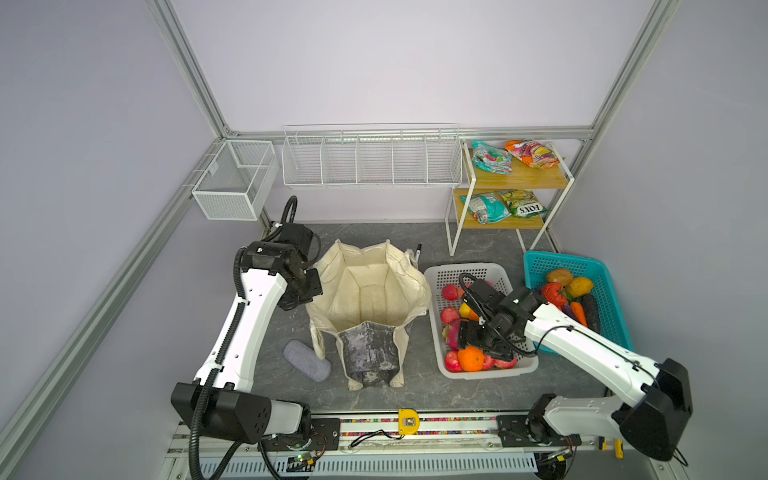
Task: Place the food into the grocery bag and tie it
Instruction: 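Lower the right gripper and grasp the orange in the white basket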
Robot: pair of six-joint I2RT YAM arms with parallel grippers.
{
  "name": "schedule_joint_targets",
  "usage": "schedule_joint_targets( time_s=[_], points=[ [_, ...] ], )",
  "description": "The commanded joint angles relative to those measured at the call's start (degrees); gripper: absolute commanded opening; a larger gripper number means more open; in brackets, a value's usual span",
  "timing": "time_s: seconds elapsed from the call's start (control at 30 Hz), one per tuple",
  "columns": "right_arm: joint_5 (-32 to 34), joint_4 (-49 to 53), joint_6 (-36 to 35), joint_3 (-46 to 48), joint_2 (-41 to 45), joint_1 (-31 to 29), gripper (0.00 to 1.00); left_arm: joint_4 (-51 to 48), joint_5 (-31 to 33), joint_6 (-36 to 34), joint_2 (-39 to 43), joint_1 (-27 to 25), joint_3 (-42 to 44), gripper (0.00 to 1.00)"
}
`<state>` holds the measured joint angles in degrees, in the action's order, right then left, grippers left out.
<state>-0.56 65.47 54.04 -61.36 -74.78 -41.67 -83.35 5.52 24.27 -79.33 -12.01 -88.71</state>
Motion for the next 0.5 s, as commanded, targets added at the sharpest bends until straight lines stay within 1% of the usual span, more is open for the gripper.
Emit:
schedule_joint_targets(
  time_s=[0.0, 0.13, 0.47],
  points=[
    [-0.95, -1.68, -0.07, 1.22, -1.26, 0.16, 0.91, -0.85, 0.15, -0.89, 1.12, 0.06, 0.49, 0.00],
    [-1.93, -2.45, -0.81, 1.86, -2.53, 0.17, 0.90, -0.68, 0.11, -0.89, 1.04, 0.06, 0.44, 0.00],
    [-3.44, -0.72, -2.79, 2.74, -4.51, 0.28, 0.86, -0.24, 0.28, -0.89, 0.43, 0.06, 0.20, 0.00]
  ],
)
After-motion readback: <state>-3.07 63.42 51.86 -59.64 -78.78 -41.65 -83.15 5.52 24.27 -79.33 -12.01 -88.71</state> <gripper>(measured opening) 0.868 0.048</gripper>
